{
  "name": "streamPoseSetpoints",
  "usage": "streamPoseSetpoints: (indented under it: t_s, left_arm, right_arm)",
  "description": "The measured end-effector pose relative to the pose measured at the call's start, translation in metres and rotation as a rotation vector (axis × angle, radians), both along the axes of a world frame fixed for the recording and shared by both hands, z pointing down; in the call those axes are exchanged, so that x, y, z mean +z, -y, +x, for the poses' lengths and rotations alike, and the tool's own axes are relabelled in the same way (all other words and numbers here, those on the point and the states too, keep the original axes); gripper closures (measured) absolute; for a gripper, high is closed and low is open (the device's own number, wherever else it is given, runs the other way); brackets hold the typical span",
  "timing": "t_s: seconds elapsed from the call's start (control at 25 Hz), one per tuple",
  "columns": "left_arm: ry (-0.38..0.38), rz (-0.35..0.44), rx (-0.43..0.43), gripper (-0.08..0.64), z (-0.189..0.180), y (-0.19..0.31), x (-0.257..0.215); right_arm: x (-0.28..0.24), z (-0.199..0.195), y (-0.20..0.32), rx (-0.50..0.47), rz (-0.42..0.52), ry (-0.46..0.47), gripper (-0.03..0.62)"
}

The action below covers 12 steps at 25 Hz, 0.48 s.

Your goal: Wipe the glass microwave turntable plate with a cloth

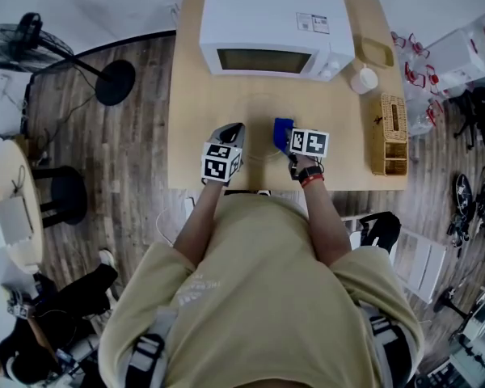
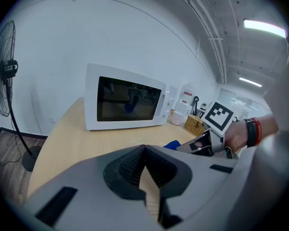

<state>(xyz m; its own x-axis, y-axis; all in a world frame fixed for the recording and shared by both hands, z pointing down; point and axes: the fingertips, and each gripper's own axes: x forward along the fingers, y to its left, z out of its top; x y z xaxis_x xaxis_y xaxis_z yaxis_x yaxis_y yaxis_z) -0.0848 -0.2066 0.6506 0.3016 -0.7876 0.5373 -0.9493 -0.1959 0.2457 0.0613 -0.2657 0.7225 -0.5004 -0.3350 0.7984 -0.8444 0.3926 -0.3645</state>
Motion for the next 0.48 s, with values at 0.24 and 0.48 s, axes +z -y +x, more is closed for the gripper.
streamPoseSetpoints:
  t_s: [0.24, 0.48]
  left_arm:
    - [-0.005, -0.004, -0.046, 0.541, -0.018, -0.013, 0.003]
    - [0.031, 0.013, -0.107, 0.541, -0.039, -0.021, 0.001]
  right_arm:
    - [-0.009, -0.046, -0.014, -0.097, -0.001, 0.058, 0.522]
    - [-0.007, -0.104, -0.047, -0.202, -0.056, 0.168, 0.522]
